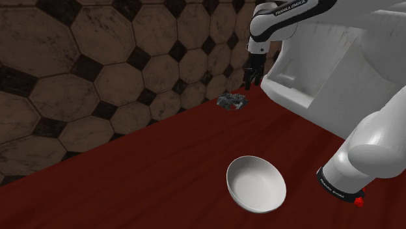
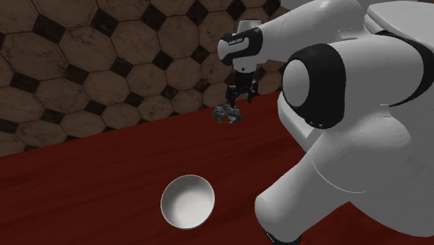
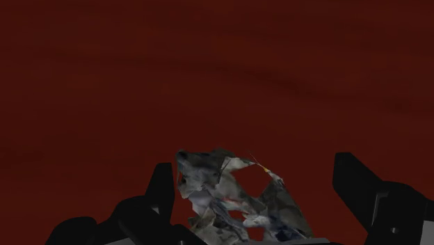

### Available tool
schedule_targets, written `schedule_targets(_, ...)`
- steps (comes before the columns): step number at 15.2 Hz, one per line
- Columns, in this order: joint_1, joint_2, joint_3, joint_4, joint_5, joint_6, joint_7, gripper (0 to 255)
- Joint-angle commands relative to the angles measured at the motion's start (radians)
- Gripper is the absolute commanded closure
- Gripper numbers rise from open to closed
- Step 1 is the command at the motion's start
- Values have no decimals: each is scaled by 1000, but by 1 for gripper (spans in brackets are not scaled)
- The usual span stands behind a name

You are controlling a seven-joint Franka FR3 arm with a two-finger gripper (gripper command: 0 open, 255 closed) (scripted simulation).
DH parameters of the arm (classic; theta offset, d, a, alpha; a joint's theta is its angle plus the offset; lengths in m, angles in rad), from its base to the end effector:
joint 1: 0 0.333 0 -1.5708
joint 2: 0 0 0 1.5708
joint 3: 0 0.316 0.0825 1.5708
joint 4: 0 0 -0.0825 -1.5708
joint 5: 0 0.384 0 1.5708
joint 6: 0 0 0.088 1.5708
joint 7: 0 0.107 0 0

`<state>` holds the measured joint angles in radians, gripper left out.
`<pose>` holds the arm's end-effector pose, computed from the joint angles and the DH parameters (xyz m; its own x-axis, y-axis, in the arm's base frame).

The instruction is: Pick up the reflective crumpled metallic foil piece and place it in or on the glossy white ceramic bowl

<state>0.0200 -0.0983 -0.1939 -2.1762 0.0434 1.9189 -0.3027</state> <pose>0.4898 -0.0842 0.4208 0.9835 0.1188 -0.1364 0.1053 -0.9892 -0.1021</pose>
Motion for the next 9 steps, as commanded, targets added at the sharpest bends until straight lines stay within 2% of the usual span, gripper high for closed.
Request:
schedule_targets(1, -2, 87, -7, 54, 13, 27, -24, 0)
schedule_targets(6, -17, 283, -14, 203, 47, 58, -77, 0)
schedule_targets(9, -17, 294, -11, 175, 51, 97, -80, 0)
